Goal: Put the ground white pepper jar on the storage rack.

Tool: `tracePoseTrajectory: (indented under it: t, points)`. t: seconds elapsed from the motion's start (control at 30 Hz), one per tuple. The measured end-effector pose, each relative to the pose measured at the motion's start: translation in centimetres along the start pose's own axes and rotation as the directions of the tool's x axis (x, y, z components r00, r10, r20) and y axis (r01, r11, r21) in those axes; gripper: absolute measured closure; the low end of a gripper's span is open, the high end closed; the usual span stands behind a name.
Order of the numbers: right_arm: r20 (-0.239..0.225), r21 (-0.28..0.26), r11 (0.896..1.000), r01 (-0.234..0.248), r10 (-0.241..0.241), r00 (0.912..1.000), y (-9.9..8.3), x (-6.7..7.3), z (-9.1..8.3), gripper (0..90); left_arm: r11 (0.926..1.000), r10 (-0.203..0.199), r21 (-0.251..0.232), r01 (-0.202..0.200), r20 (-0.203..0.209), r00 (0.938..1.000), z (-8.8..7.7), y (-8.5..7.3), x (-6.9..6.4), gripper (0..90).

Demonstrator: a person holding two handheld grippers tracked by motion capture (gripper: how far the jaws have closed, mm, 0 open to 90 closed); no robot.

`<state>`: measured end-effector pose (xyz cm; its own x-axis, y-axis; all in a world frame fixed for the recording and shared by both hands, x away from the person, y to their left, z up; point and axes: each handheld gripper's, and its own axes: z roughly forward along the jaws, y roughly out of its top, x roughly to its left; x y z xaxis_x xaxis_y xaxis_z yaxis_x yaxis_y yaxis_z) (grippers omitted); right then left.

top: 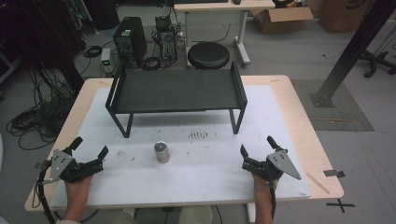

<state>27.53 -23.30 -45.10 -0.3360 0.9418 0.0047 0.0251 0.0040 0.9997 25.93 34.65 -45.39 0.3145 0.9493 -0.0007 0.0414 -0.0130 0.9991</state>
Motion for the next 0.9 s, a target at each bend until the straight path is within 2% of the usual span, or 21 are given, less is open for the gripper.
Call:
tracePoseTrajectory:
  t: [0.43,0.6,0.9]
  points:
    - [-0.008,0.003,1.0,-0.001,0.001,1.0,0.0,0.0,0.0,0.0,0.9999,-0.008,0.007,0.008,0.0,1.0,0.1,0.1,0.1,0.2]
    - [-0.009,0.002,1.0,0.0,0.0,1.0,0.0,0.0,0.0,0.0,0.9999,0.007,0.015,-0.007,-0.001,1.0,0.3,0.2,0.0,0.3]
    - [-0.009,0.0,1.0,-0.002,0.002,1.0,0.0,0.0,0.0,0.0,1.0,0.005,0.005,-0.005,0.006,1.0,0.4,1.1,-0.1,0.5]
